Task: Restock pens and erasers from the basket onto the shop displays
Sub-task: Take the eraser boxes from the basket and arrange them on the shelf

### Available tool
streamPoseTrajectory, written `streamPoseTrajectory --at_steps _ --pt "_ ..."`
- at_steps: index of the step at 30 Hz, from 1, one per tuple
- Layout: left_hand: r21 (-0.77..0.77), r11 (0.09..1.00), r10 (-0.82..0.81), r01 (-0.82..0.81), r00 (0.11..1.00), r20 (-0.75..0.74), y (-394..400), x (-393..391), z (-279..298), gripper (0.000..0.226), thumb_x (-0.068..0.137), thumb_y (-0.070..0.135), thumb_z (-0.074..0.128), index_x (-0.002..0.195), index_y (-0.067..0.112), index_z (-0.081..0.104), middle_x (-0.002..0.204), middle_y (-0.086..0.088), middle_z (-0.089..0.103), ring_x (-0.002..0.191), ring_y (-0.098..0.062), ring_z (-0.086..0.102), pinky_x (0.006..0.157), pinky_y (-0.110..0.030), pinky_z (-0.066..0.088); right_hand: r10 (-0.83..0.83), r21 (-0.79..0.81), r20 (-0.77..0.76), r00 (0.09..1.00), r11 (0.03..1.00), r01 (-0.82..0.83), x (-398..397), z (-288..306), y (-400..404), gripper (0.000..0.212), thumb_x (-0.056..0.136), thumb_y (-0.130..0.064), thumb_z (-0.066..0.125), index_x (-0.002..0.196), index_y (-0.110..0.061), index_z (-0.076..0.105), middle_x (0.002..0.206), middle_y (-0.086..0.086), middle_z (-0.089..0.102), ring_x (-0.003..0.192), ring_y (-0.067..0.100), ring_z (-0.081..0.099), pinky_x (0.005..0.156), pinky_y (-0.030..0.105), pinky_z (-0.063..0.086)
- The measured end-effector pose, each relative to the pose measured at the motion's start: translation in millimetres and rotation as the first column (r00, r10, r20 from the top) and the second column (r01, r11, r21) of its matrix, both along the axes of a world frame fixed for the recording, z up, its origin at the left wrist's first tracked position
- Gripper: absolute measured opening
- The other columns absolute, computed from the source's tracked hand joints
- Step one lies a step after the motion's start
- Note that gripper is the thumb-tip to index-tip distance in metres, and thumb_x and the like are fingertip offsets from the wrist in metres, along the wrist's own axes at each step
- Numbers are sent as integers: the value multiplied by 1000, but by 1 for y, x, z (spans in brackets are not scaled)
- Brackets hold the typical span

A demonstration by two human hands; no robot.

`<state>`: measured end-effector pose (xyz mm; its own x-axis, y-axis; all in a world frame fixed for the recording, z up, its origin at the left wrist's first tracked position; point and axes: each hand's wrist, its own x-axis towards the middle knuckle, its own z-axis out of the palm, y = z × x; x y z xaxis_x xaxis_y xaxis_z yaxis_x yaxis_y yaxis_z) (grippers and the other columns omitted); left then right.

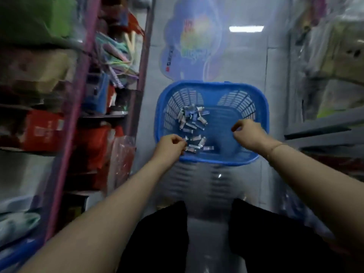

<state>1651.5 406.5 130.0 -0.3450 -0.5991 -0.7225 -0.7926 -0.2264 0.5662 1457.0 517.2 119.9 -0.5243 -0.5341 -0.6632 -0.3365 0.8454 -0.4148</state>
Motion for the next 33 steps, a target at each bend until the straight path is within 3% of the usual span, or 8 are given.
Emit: streamPoseTrajectory --at_steps 3,6,10,14,17,24,30,33 --pt "-142 983 -111 112 994 20 -40 -27 -105 20 90 2 50 79 12 63 73 -5 63 70 -17 60 61 -23 50 225 38 -21 974 974 -224 -18 -115 -31 32 89 -8 49 119 -10 60 120 17 61 107 32 57 78 27 42" --pt "-226 915 -304 335 939 161 -73 -49 -187 16 91 10 52 86 11 66 85 -7 65 80 -23 59 68 -28 46 521 30 -74 850 853 -521 -28 -205 -59 37 86 -8 54 122 -14 58 121 13 61 111 30 55 86 30 43" --pt "17 660 -681 751 588 437 -90 -74 -253 17 91 21 58 98 5 57 85 -7 55 72 -20 51 57 -28 39 801 19 -253 543 565 -825 -21 -268 -81 33 83 -15 55 114 -21 62 112 10 65 99 31 61 70 27 42" --pt "136 455 -772 880 315 552 -84 -88 -280 35 88 27 65 112 3 58 103 -8 60 93 -26 58 76 -34 48 870 33 -352 345 379 -925 -2 -287 -90 37 82 -14 55 118 -19 58 120 5 60 104 28 59 65 27 39" --pt "203 399 -790 894 223 571 -74 -87 -293 25 91 27 62 105 8 55 85 -4 54 84 -24 54 79 -35 48 917 85 -328 227 268 -960 16 -299 -88 37 88 -10 50 124 -13 53 125 4 55 107 26 57 64 31 44" --pt "139 334 -755 932 176 632 -64 -73 -317 24 95 17 51 116 8 58 116 -10 62 103 -29 60 87 -39 51 832 153 -422 360 457 -876 48 -326 -83 28 94 -8 46 120 -10 57 123 7 56 109 28 58 74 39 52" --pt "57 252 -688 966 137 713 -59 -74 -327 34 91 22 58 124 15 54 127 -5 58 114 -27 57 82 -40 49 874 179 -326 360 431 -884 37 -332 -94 43 84 -25 63 123 -12 52 120 9 55 102 29 60 70 35 50" --pt "29 182 -643 983 97 759 -57 -71 -334 33 93 27 55 125 17 53 125 -2 57 113 -24 56 72 -35 43 808 69 -176 562 580 -812 16 -318 -93 32 77 -26 63 104 -12 52 111 12 61 94 29 59 76 31 51"
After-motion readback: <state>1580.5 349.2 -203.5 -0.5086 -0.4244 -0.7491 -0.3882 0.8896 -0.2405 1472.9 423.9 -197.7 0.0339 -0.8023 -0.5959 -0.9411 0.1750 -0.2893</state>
